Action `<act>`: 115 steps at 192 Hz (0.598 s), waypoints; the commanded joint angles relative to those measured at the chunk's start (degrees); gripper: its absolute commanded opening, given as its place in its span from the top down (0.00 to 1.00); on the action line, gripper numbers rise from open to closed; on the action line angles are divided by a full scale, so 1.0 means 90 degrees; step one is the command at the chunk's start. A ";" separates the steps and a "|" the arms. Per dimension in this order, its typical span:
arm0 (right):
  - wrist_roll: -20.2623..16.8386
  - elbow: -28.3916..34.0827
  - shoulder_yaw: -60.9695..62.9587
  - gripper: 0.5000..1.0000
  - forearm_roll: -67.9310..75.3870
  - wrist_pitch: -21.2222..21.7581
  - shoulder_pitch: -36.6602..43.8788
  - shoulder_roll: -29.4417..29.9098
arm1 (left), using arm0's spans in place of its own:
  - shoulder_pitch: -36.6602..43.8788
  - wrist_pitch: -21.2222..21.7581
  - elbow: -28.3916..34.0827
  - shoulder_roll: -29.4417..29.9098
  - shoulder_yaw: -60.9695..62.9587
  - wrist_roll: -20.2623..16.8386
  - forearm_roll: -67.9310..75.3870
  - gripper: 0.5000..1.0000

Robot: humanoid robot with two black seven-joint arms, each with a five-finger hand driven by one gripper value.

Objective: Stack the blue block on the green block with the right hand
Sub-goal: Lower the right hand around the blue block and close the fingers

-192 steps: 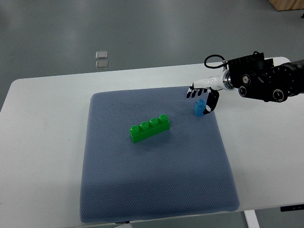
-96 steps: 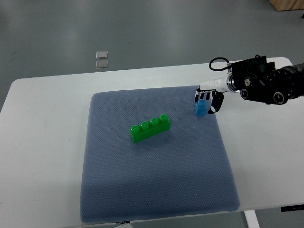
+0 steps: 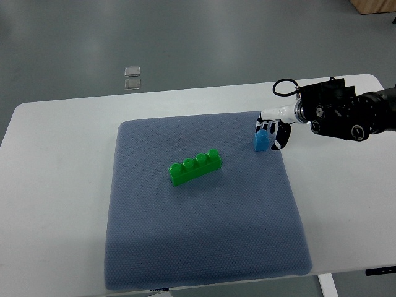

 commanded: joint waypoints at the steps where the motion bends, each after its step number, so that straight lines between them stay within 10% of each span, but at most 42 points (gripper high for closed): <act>1: -0.0010 -0.0002 0.0007 0.53 0.0000 0.0016 0.0007 0.0032 | 0.0000 0.0001 0.0000 0.0000 0.0000 0.0000 -0.0007 0.00; 115: -0.0088 -0.0041 0.0046 0.59 0.0029 0.0065 0.0066 0.0208 | 0.0000 0.0001 0.0000 0.0000 0.0000 0.0000 0.0002 0.00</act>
